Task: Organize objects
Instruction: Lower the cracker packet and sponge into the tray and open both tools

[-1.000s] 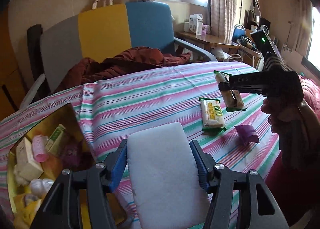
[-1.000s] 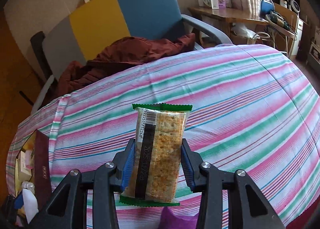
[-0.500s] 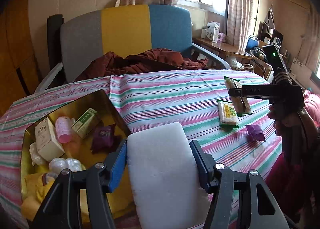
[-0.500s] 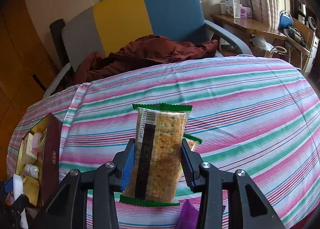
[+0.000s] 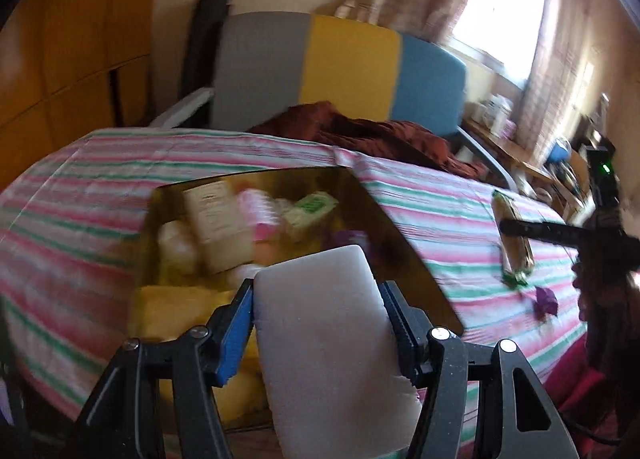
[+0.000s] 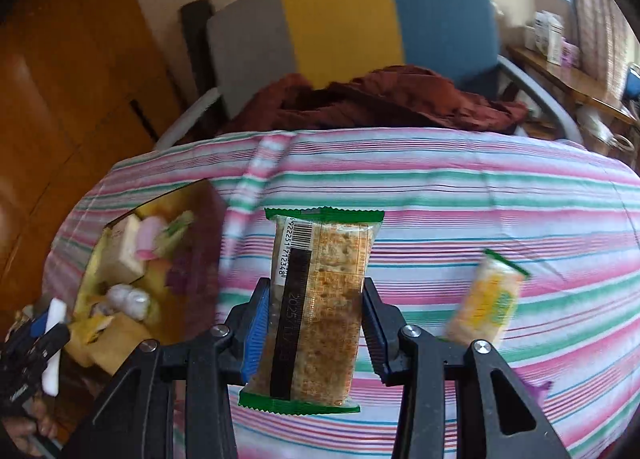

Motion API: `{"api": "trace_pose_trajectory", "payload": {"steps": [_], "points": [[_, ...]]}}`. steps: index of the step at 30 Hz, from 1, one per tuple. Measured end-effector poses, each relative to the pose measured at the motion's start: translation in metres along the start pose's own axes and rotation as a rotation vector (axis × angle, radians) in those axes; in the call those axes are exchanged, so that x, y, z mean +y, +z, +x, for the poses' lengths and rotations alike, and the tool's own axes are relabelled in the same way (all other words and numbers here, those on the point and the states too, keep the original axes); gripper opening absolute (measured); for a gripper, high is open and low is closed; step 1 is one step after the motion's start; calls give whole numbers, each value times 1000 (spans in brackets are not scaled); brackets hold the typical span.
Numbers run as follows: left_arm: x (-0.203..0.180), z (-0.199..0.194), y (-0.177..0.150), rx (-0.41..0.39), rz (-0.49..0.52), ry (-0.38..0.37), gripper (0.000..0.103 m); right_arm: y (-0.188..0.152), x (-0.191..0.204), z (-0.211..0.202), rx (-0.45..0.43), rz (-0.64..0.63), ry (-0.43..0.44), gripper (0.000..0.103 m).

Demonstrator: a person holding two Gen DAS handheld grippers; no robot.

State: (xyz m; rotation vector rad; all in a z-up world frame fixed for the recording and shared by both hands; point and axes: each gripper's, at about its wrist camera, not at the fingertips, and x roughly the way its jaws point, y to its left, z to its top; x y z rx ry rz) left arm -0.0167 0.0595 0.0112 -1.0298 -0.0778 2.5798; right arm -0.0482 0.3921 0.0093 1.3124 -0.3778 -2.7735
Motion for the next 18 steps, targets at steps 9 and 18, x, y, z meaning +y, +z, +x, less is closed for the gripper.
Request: {"api": "trace_pose_trajectory", "payload": {"steps": [9, 18], "points": [[73, -30, -9, -44, -135, 113, 62, -19, 115, 22, 55, -163, 157, 43], [62, -31, -4, -71, -68, 164, 64, -35, 151, 33, 87, -232, 148, 43]]}}
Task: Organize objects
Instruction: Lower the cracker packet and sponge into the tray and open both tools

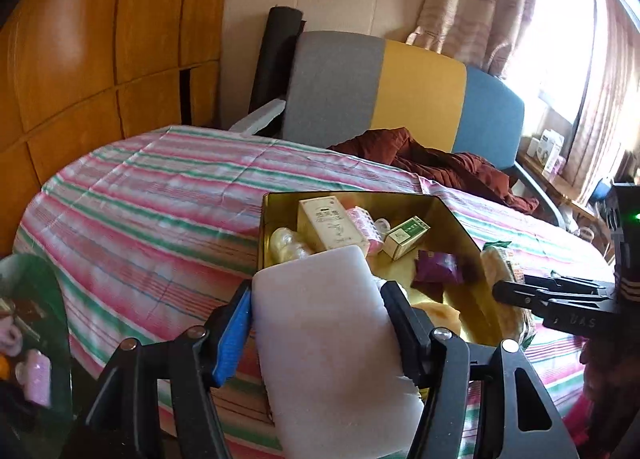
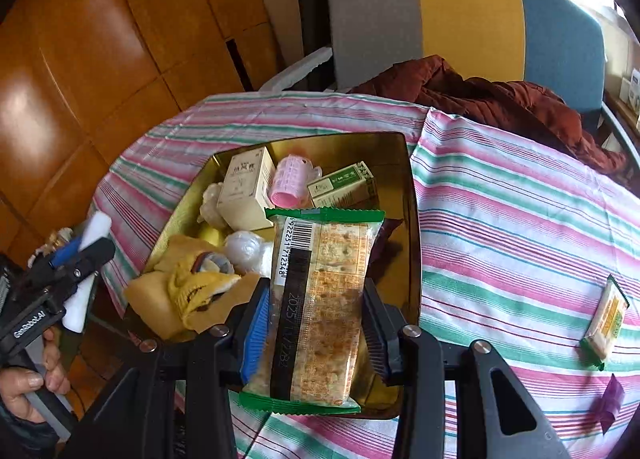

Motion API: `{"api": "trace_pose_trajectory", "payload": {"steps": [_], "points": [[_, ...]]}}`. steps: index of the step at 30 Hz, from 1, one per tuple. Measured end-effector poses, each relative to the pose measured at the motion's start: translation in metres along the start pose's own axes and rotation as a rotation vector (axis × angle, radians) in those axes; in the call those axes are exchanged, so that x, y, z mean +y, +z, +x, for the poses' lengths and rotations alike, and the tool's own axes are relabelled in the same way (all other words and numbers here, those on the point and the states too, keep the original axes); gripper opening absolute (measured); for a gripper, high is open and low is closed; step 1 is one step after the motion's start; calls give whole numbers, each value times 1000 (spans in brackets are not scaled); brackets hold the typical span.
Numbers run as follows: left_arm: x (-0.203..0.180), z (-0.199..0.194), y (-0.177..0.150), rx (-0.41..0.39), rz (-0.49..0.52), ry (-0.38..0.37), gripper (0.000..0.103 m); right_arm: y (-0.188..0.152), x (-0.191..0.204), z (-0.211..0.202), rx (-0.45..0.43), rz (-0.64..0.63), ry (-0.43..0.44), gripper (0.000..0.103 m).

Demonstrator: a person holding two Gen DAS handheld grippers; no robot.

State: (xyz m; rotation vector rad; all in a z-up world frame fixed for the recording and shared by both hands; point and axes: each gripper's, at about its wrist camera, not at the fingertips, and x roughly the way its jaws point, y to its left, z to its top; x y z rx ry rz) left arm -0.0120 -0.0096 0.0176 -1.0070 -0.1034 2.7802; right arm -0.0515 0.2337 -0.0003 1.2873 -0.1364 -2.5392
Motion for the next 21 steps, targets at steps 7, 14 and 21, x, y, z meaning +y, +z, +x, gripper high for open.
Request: {"api": "trace_pose_trajectory", "payload": {"steps": [7, 14, 21], "points": [[-21, 4, 1, 12, 46, -27, 64, -5, -2, 4, 15, 21, -3, 43], [-37, 11, 3, 29, 79, -36, 65, -12, -3, 5, 14, 16, -18, 43], [-53, 19, 7, 38, 107, -50, 65, -14, -12, 1, -3, 47, -30, 43]]}}
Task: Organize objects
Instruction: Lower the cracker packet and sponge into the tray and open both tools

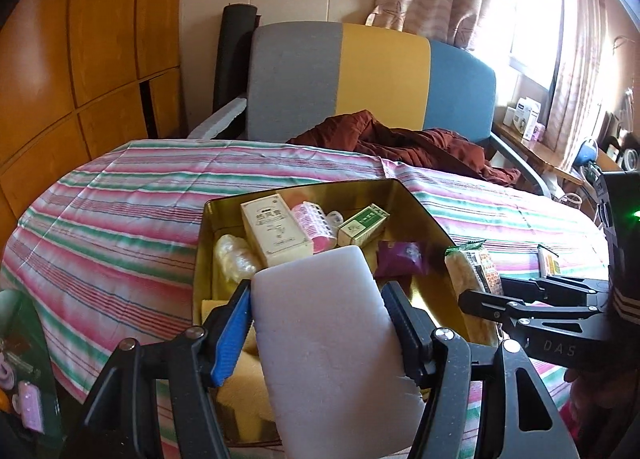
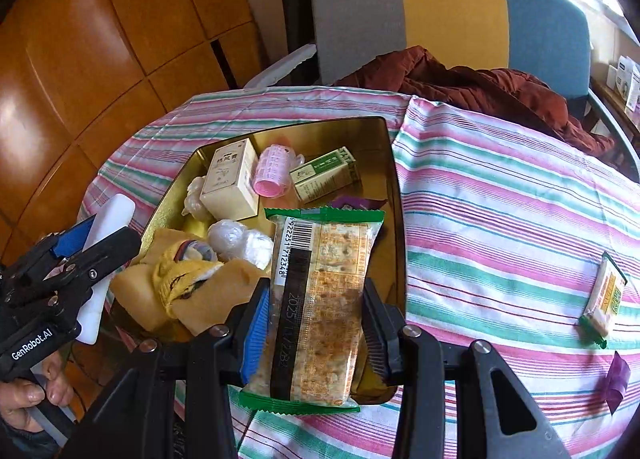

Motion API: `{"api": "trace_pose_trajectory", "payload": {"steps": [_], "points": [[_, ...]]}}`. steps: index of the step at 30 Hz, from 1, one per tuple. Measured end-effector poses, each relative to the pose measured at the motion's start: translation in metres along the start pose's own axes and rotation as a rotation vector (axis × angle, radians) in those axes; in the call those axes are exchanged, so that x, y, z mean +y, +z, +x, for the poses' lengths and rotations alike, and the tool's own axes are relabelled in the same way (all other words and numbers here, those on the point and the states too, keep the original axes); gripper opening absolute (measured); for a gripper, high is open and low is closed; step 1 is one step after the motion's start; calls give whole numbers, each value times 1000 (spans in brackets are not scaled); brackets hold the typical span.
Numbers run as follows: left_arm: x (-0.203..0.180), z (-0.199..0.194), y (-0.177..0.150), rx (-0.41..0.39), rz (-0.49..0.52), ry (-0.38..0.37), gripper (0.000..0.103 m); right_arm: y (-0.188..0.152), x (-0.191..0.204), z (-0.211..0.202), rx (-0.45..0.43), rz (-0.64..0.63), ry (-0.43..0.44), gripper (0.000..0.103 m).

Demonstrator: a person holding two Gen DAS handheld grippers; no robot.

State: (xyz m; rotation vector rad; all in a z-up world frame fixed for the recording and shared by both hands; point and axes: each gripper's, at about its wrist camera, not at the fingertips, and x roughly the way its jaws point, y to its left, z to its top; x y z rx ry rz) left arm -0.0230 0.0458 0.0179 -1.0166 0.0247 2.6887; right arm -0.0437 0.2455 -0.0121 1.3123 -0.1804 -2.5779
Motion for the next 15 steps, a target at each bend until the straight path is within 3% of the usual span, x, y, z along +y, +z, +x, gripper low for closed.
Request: {"api": "trace_pose_trajectory", "payload": {"steps": [11, 15], "points": [[-12, 25, 8, 37, 16, -20, 65, -3, -6, 5, 5, 21, 5, 43], [-7, 38, 15, 69, -40, -60, 65, -3, -9, 7, 4, 28, 5, 43]]}}
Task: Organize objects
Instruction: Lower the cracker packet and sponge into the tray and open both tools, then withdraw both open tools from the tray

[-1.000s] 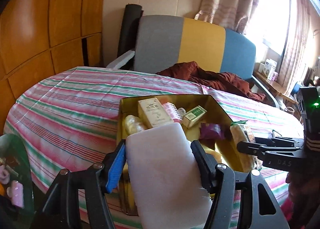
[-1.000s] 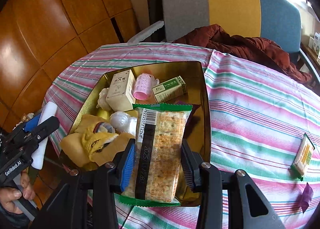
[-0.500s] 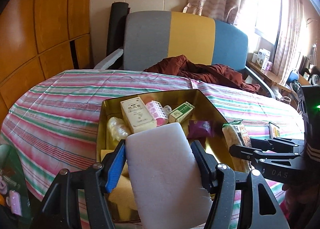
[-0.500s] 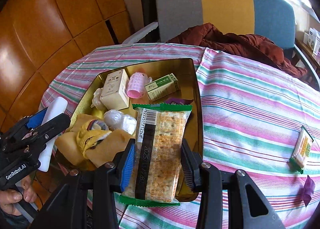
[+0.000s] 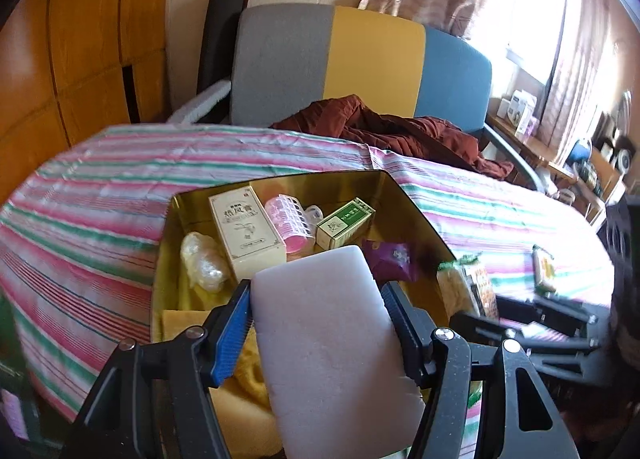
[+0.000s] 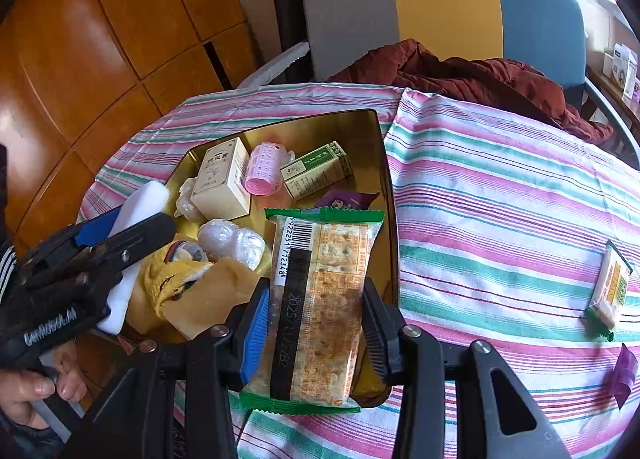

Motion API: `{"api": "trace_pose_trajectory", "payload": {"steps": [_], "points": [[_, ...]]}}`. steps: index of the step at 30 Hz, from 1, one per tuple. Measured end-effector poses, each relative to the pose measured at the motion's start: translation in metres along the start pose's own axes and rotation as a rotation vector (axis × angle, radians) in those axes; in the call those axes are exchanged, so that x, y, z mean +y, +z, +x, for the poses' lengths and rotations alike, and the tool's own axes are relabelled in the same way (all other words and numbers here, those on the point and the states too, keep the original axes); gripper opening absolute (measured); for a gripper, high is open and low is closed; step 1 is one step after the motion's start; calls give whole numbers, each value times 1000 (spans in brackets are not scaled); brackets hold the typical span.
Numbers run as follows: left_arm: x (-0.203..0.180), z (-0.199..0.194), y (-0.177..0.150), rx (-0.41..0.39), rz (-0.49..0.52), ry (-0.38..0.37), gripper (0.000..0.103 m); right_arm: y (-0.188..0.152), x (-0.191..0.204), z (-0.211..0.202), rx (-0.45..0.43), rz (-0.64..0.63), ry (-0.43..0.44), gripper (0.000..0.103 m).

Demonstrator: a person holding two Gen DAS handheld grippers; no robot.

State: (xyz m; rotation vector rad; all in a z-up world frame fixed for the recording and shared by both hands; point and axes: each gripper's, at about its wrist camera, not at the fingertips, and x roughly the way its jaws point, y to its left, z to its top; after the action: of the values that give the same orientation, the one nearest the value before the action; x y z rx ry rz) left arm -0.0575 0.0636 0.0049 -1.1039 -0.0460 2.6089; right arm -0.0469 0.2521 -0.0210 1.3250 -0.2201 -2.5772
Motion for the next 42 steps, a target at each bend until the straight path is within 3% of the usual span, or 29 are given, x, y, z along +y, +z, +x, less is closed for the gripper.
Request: {"api": "trace_pose_trajectory", "payload": {"steps": [7, 17, 22, 24, 32, 42], "points": [[16, 12, 17, 32, -115, -102, 65, 0, -3, 1, -1, 7, 0, 43], [6, 42, 47, 57, -136, -171, 65, 0, -2, 9, 9, 10, -4, 43], [4, 60, 50, 90, -143, -145, 79, 5, -3, 13, 3, 13, 1, 46], [6, 63, 49, 96, -149, -133, 79, 6, -2, 15, 2, 20, 6, 53], [16, 54, 29, 83, -150, -83, 79, 0, -1, 19, 29, 17, -4, 53], [18, 16, 1, 18, -90, -1, 79, -7, 7, 16, 39, -6, -25, 53]]}}
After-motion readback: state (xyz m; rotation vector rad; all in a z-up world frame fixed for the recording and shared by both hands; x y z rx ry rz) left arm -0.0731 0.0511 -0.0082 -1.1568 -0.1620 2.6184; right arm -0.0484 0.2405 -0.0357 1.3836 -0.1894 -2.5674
